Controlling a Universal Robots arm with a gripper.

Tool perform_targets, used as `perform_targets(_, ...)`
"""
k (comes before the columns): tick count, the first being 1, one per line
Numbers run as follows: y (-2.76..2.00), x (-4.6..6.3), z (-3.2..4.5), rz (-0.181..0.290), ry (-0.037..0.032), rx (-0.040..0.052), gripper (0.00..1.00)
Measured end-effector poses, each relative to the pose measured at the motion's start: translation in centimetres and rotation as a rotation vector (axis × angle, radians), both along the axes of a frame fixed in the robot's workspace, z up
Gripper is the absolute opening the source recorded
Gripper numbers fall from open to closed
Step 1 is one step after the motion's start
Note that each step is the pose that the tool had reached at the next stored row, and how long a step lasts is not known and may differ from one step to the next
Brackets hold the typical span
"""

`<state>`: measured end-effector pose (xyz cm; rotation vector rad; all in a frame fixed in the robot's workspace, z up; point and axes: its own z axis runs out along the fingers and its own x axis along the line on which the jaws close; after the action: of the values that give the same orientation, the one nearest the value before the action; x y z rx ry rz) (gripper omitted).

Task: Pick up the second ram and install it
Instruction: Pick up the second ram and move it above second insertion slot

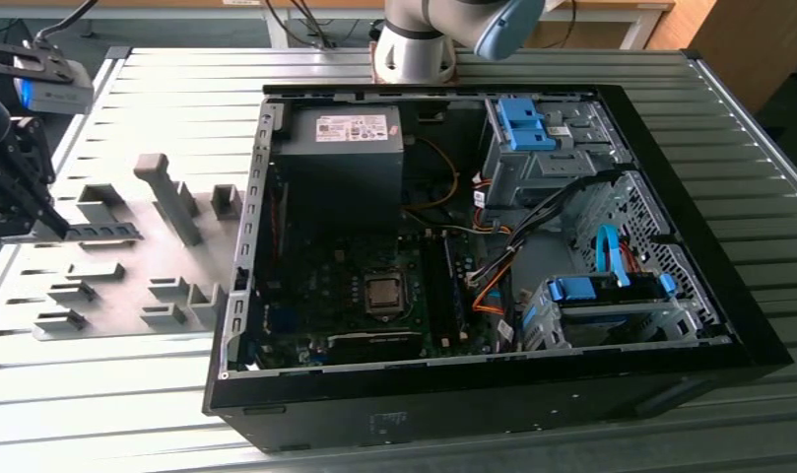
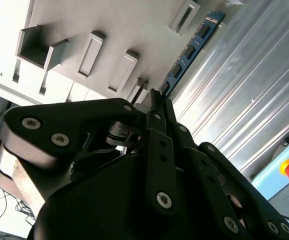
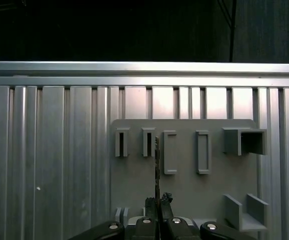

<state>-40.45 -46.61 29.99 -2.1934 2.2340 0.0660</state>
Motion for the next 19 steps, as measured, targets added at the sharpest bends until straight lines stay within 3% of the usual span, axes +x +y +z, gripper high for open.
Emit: perform_targets(19,0.05,0.0,2.33,0.0,-0.0001,0.0001,0.14)
